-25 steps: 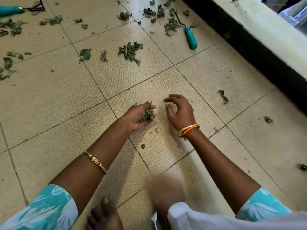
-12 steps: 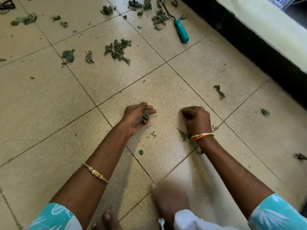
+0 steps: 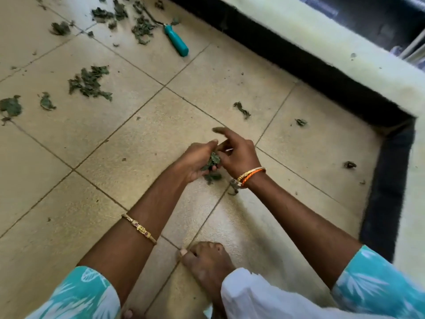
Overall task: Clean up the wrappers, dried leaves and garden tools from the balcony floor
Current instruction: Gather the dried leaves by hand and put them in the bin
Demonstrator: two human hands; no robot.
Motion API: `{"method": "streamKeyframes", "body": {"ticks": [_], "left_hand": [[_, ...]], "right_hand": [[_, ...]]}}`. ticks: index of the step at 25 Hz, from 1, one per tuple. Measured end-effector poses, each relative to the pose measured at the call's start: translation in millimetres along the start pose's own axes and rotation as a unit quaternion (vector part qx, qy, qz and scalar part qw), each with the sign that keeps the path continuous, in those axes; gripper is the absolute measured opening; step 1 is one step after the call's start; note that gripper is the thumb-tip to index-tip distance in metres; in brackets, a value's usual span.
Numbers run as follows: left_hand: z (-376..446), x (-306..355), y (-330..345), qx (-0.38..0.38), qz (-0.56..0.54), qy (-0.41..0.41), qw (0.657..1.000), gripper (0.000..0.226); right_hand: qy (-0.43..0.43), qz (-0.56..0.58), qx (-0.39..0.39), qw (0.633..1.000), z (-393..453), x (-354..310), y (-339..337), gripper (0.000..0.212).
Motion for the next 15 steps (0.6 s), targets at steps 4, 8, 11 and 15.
{"method": "streamKeyframes", "body": {"ticks": [4,8,11,15], "left_hand": [[7.2,-0.9,4.4,0.022,-0.052,-0.017,0.998,0.027],[19.6,4.2,12.3,0.038,-0.033,-0.023,0.998,0.032],[31.2,14.4,21.6,0.042,-0.006,-0.023,0.999,0.028],[39.3,21.4,32.4,0.052,0.017,-0.014,0.998,0.024]], "right_hand": [[0.044,0.058,0.054,0.996,0.4,18.2,-26.8,0.023],[0.124,-0.116,0.123,0.978,30.4,83.8,-79.5,0.037],[0.216,-0.229,0.066,0.947,52.6,127.8,-119.1,0.058],[0.213,-0.246,0.036,0.945,63.0,155.7,-130.7,0.052]]}}
Point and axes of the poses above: each hand's wrist, its own z-axis towards the middle knuckle, its own y-axis out of the palm, x = y × z, the point moved 1 cm from there along z, towards the middle knuckle, and after that the axes turned 4 degrees about z, right-handed, at the moved point
